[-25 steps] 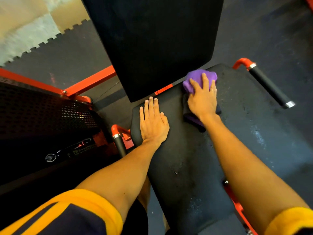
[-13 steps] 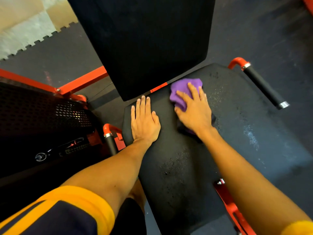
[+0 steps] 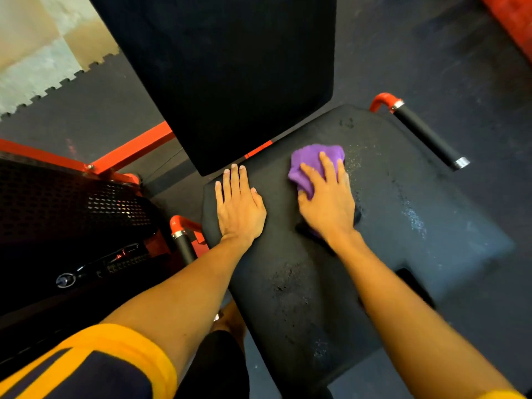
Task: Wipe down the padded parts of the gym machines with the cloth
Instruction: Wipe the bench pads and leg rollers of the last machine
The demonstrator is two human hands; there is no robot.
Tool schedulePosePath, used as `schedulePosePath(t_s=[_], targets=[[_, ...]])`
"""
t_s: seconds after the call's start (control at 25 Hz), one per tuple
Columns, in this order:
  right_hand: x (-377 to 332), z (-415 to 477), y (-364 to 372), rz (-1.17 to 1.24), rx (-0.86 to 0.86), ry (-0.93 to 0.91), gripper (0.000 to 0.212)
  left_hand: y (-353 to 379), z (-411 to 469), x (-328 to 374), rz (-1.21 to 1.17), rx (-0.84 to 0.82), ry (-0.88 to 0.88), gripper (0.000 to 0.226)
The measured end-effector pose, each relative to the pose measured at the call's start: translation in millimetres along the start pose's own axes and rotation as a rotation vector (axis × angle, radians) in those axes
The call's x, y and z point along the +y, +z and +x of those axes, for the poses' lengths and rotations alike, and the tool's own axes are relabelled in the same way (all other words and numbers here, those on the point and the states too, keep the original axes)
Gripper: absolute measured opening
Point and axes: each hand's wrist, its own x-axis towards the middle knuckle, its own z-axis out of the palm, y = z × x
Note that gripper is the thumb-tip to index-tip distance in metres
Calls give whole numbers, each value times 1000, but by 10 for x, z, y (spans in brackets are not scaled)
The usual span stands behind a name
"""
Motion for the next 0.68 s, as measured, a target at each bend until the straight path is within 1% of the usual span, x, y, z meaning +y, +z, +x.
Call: schedulePosePath(t_s=[0.08, 0.16, 0.28, 0.32, 0.36, 0.44, 0.48, 0.56, 0.6, 0.68], targets=[[-79, 465, 13, -17, 19, 78, 54, -4, -16, 10, -3, -31, 14, 63], [-258, 685, 93, 7, -20, 58, 55, -22, -10, 11, -27, -40, 16, 60], [-462, 231, 180, 21, -75, -112, 58, -120, 70, 72, -142, -82, 29, 60], [-421, -4, 161, 24, -67, -143, 59, -134, 95, 150, -156, -82, 64, 60], [-323, -207, 112, 20, -63, -136, 59, -146, 151, 238, -173, -97, 93, 60], [-10, -403, -34, -9, -36, -58, 60, -166, 254, 409, -200, -117, 83, 59], [165, -356, -119, -28, 11, 5, 59, -155, 300, 511, -206, -117, 78, 59], [455, -6, -220, -49, 120, 140, 55, -129, 409, 733, -225, -137, 93, 61], [512, 242, -247, -46, 146, 196, 53, -102, 473, 819, -226, -139, 100, 61], [461, 615, -247, -19, 112, 233, 52, -39, 579, 947, -226, -111, 81, 62]])
